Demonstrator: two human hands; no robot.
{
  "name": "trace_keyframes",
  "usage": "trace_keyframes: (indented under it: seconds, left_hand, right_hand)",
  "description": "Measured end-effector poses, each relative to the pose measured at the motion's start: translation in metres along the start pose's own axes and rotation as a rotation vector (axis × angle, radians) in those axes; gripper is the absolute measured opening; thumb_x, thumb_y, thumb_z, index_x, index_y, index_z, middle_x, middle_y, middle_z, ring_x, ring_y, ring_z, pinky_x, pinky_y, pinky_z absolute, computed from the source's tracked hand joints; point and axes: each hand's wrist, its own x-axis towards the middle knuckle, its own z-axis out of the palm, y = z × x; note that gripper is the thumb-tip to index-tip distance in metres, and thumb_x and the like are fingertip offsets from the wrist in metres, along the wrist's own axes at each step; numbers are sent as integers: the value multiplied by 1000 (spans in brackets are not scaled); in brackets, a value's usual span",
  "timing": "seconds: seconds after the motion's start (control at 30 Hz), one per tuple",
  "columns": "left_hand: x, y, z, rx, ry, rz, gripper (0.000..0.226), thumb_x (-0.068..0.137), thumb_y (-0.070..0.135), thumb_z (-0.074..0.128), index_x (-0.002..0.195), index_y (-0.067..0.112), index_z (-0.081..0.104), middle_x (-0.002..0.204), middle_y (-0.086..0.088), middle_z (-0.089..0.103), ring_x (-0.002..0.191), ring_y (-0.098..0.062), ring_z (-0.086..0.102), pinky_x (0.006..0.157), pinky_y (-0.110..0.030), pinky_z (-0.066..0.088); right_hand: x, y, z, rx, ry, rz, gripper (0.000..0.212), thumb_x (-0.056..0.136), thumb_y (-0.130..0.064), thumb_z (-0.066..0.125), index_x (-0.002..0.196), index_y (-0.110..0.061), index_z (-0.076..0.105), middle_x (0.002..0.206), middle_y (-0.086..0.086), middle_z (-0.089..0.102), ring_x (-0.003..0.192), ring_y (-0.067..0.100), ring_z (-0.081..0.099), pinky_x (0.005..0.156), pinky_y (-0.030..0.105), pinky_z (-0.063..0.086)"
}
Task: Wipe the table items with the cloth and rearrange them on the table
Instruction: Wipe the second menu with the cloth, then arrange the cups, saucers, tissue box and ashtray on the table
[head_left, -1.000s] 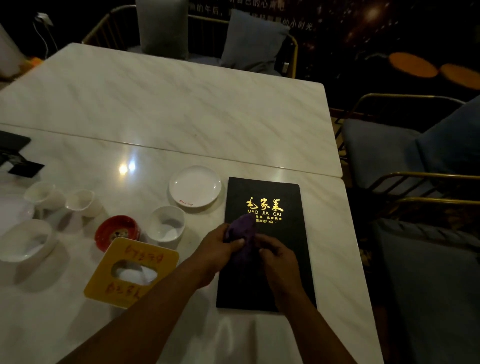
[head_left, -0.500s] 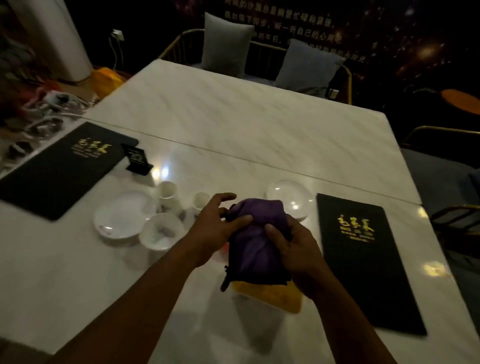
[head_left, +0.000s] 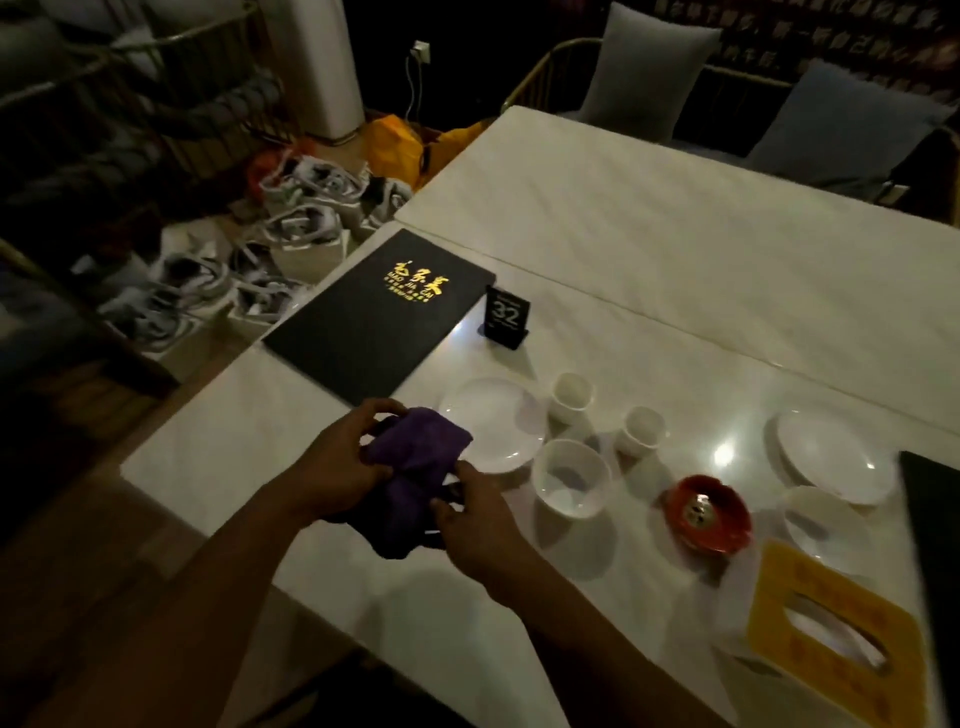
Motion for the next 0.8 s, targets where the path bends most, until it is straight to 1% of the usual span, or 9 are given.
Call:
trace_keyframes:
  seconds: [0.1, 0.2, 0.3, 0.37, 0.43, 0.47, 0.6, 0.7, 0.8]
  left_hand:
    - [7, -54, -37, 126, 13, -33, 56, 83, 12, 76, 125, 38, 49, 115, 13, 58, 93, -8, 65, 77, -30, 57]
    - [14, -107, -55, 240, 102, -50, 64, 81, 16, 78, 134, 33, 47, 128, 8, 57, 109, -12, 60, 95, -30, 49]
    - [23, -149, -59, 534, 199, -115, 82, 76, 27, 82, 146, 24, 40, 148, -5, 43, 134, -27, 45, 110, -38, 40]
    - [24, -165, -48, 701, 264, -133, 81, 78, 37, 79, 147, 19, 42, 150, -12, 41, 136, -33, 42, 112, -45, 38]
    - [24, -172, -28, 765, 258, -77, 69, 87, 38, 69, 146, 15, 43, 151, -16, 41, 137, -37, 40, 113, -47, 36]
    - [24, -171, -17, 793, 213, -78, 65, 92, 36, 61, 149, 16, 39, 155, -17, 34, 142, -38, 32, 116, -49, 30]
    - [26, -176, 5, 870, 66, -243, 63, 104, 39, 31, 158, 29, 0, 166, -9, -7, 152, -34, -8, 119, -57, 7]
    - [30, -186, -7, 891, 97, -270, 63, 103, 37, 31, 157, 34, -3, 166, -7, -10, 152, -34, -11, 118, -64, 6]
    - [40, -179, -22, 910, 66, -321, 63, 102, 38, 34, 157, 33, 3, 166, -6, -5, 152, -33, -8, 117, -66, 8]
  right_hand:
    - [28, 9, 46, -1, -178, 118, 78, 94, 0, 54, 153, -40, 21, 139, 3, 53, 113, 22, 64, 86, 39, 60]
    - [53, 14, 79, -82, -232, 135, 79, 96, -7, 53, 155, -39, 12, 151, -2, 44, 128, 22, 53, 99, 42, 53]
    - [73, 16, 92, -371, -185, 100, 65, 98, -17, 50, 156, -27, 21, 156, 0, 38, 138, 21, 43, 116, 34, 34]
    - [81, 16, 94, -482, -155, 91, 57, 100, -18, 46, 154, -19, 29, 157, 1, 36, 142, 19, 38, 115, 26, 26]
    - [83, 16, 95, -557, -145, 69, 53, 101, -18, 43, 153, -18, 32, 157, 2, 37, 142, 19, 38, 115, 26, 26]
    - [83, 15, 96, -595, -151, 55, 53, 102, -19, 43, 153, -19, 32, 157, 2, 37, 141, 19, 39, 116, 28, 27]
    - [84, 14, 98, -738, -199, -7, 55, 101, -22, 46, 154, -19, 29, 159, 3, 34, 143, 18, 35, 117, 29, 25]
    - [83, 10, 88, -742, -192, 2, 56, 100, -21, 49, 153, -22, 32, 157, 0, 36, 142, 17, 37, 116, 29, 27]
    - [78, 7, 71, -714, -161, 45, 54, 99, -23, 50, 151, -26, 37, 154, -3, 41, 138, 17, 42, 116, 32, 34]
